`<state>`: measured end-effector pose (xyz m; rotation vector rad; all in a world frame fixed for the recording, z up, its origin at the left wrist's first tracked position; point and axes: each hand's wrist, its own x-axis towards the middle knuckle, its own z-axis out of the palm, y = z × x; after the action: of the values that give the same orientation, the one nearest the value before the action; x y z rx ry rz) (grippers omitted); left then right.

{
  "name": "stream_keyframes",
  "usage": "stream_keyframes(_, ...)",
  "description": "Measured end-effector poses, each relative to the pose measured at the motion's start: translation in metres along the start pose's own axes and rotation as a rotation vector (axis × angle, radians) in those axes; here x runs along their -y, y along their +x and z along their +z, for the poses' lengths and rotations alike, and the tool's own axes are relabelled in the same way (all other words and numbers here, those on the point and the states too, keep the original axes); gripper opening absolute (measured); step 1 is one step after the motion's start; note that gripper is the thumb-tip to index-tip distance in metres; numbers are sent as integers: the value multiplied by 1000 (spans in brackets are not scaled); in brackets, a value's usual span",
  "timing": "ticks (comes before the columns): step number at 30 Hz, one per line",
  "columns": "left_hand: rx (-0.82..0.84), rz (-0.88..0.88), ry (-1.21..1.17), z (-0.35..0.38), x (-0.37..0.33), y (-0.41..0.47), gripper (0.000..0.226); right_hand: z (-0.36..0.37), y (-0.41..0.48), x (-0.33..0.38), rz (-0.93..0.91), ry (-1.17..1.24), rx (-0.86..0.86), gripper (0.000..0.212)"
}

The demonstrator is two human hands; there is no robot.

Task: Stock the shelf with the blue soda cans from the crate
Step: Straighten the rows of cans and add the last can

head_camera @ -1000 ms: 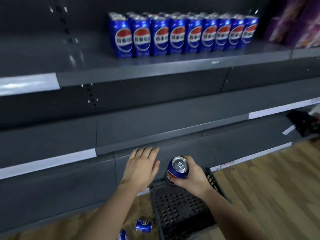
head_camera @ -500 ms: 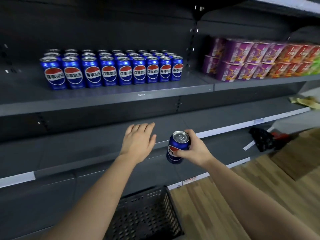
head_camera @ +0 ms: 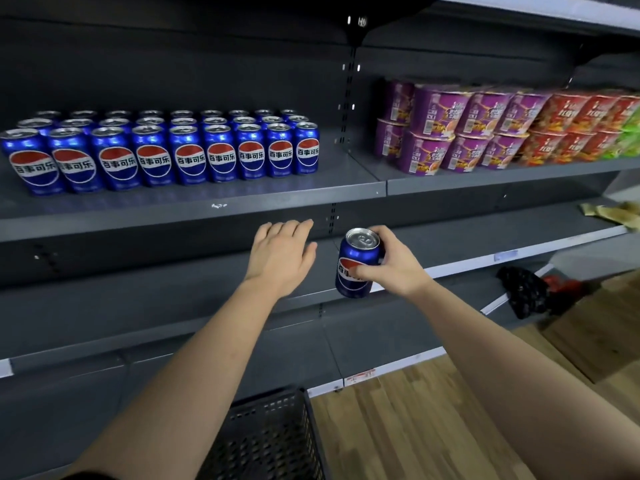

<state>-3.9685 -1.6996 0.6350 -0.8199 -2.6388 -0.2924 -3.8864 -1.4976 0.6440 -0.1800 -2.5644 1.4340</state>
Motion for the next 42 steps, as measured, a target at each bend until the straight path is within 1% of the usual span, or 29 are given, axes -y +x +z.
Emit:
stream_keyframes(4, -46, 9, 13, 0, 2, 39, 47, -14, 41, 1, -34, 33, -27, 56)
stream_keyframes(10, -103, 25, 30, 4, 16, 95, 47, -34, 104, 12, -79, -10, -70, 60)
stream_keyframes(14, -114, 28, 54, 10, 23, 120, 46, -46, 140, 21, -101, 14, -95, 55)
stream_keyframes(21, -148, -14, 85, 19, 35, 172, 44, -59, 217, 14, -130, 124, -128, 57)
stream_keyframes(24, -157, -34, 99, 22, 39, 196, 43, -63, 252, 7, -133, 145, -106, 57)
stream_keyframes(28, -171, -94, 117, 24, 43, 227, 44, -67, 299, -5, -111, 146, -27, 70)
stream_keyframes(30, -193, -113, 138, 22, 44, 241, 45, -68, 319, -11, -109, 159, 7, 73)
stream_keyframes(32, -226, -127, 149, 20, 45, 254, 43, -67, 337, -16, -122, 150, 31, 71)
stream_keyframes(35, -267, -150, 168, 16, 43, 272, 39, -67, 358, -22, -134, 166, 87, 57)
stream_keyframes(37, -277, -176, 185, 14, 43, 282, 38, -67, 369, -26, -138, 192, 116, 52)
stream_keyframes(42, -246, -245, 221, 17, 42, 302, 41, -60, 389, -27, -174, 283, 154, 64)
